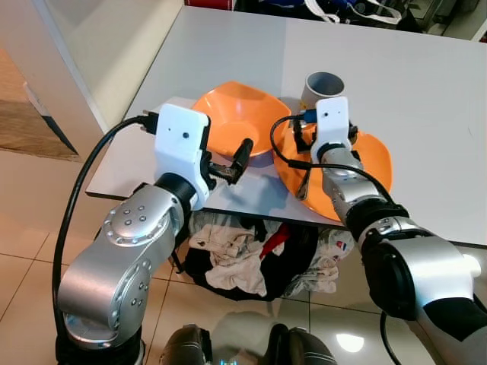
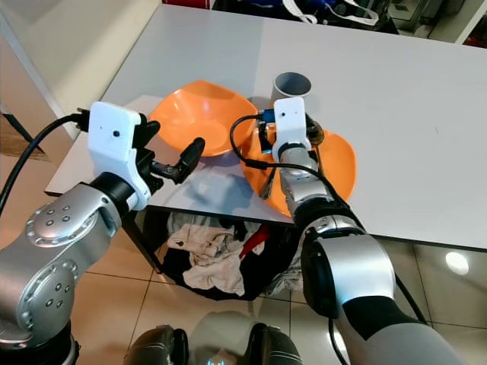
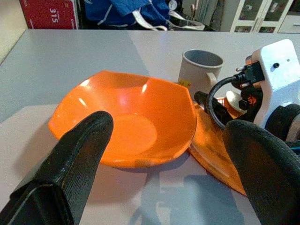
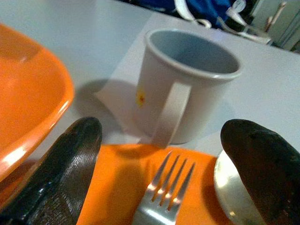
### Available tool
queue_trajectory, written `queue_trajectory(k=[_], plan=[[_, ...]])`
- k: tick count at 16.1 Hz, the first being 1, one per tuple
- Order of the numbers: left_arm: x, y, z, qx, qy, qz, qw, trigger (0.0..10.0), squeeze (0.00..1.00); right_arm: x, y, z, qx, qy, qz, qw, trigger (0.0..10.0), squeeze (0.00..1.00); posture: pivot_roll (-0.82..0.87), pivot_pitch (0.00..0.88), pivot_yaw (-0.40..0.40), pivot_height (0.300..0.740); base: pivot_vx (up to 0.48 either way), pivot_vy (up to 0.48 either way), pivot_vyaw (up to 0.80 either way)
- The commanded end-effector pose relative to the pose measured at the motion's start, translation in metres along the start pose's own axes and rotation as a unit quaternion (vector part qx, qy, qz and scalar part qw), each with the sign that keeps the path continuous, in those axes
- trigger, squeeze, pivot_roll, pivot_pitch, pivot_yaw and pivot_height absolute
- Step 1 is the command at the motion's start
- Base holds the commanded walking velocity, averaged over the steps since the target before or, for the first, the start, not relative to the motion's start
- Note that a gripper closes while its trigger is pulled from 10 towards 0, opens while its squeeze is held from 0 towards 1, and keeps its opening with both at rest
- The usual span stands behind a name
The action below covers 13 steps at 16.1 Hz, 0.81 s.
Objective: Setting the table
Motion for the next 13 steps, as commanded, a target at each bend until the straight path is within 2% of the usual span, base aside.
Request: queue_trajectory(k=[1,8,11,12,13], plan=[[0.003,0.003,-0.004,-0.012,0.001,-0.010,1.000,10.0,0.00,0.015,0.002,-0.002,-0.002,-0.007,-0.030,1.000,10.0,0.00,0.17,0.071,-0.011,0.740,0.000,0.000,0.00],[0.002,0.012,-0.006,-0.019,0.003,-0.019,1.000,10.0,0.00,0.031,0.003,0.006,0.014,-0.011,-0.071,0.997,10.0,0.00,0.13,0.025,-0.013,0.740,0.000,0.000,0.00],[-0.001,0.017,-0.004,-0.013,0.003,-0.022,1.000,10.0,0.00,0.044,0.001,0.014,0.028,-0.009,-0.110,0.993,10.0,0.00,0.11,0.003,-0.014,0.740,0.000,0.000,0.00],[-0.003,0.020,-0.002,-0.008,0.001,-0.025,1.000,10.0,0.00,0.052,-0.001,0.011,0.023,-0.017,-0.137,0.990,10.0,0.00,0.09,0.000,-0.012,0.740,0.000,0.000,0.00],[-0.003,0.021,-0.002,-0.007,0.001,-0.025,1.000,10.0,0.00,0.053,-0.001,0.011,0.022,-0.018,-0.138,0.990,10.0,0.00,0.09,0.000,-0.012,0.740,0.000,0.000,0.00]])
Point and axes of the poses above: a point about 5 cm out from each wrist's last joint towards the gripper, its own y axis pointing out of the wrist towards the gripper, its own x axis along the axis of the wrist's last joint, z = x × y, the point moved 4 cm from there along y, pointing out of the wrist towards the gripper, and after that the axes turned 13 degrees about y, right-handed, at the moved point
